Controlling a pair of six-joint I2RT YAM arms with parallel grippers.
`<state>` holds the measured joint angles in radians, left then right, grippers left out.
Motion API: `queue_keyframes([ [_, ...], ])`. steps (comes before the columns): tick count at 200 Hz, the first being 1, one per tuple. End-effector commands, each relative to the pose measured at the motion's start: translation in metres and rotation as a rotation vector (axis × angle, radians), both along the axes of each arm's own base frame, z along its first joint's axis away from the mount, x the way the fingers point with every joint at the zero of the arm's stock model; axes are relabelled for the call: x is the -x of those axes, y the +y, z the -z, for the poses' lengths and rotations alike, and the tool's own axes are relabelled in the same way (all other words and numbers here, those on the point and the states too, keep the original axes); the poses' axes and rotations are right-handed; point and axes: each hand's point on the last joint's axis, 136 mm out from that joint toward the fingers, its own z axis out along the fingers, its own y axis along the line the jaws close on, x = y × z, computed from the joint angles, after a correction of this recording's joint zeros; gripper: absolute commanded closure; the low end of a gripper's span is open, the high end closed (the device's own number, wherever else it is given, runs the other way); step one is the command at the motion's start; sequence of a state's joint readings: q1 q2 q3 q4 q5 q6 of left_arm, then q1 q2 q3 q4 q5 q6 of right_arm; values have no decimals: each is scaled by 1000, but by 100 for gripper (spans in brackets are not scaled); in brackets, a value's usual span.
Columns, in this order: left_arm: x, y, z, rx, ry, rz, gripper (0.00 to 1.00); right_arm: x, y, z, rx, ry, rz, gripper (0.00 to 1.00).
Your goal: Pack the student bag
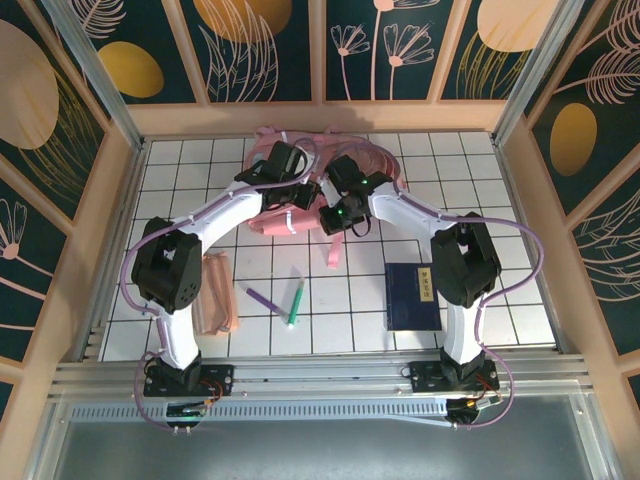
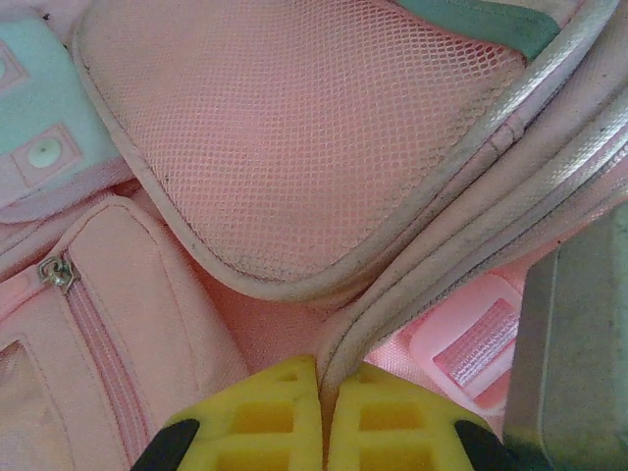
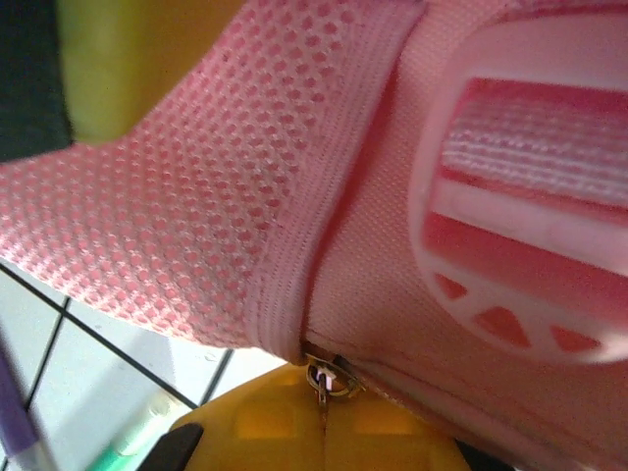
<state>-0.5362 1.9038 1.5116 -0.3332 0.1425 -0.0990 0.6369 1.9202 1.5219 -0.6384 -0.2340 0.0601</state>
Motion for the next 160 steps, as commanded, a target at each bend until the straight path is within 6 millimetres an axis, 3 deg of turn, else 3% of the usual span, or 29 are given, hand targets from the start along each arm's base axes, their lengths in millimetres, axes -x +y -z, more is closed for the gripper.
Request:
queue_keyframes([
  [1,-2,-18,-59,160,-107,3,100,14,34,-4,-124,16,-79,95],
  [31,1,-14,-56,111,-138,44,100,25,23,-8,-121,6,-100,85],
  [77,6,-3,-45,-18,-234,146,100,21,-31,-24,-91,-38,78,67],
  [105,3,1,-46,-38,-283,161,100,15,-85,-31,53,-62,255,63],
  [110,4,0,-45,-42,-290,182,100,10,-102,-33,66,-65,307,63],
  [125,8,-2,-42,-70,-319,250,100,4,-122,-37,64,-71,372,61],
  [149,10,-5,-39,-99,-363,312,100,-19,-157,-53,51,-128,510,58],
  [160,13,-7,-39,-99,-379,344,100,-33,-173,-63,16,-158,585,49],
])
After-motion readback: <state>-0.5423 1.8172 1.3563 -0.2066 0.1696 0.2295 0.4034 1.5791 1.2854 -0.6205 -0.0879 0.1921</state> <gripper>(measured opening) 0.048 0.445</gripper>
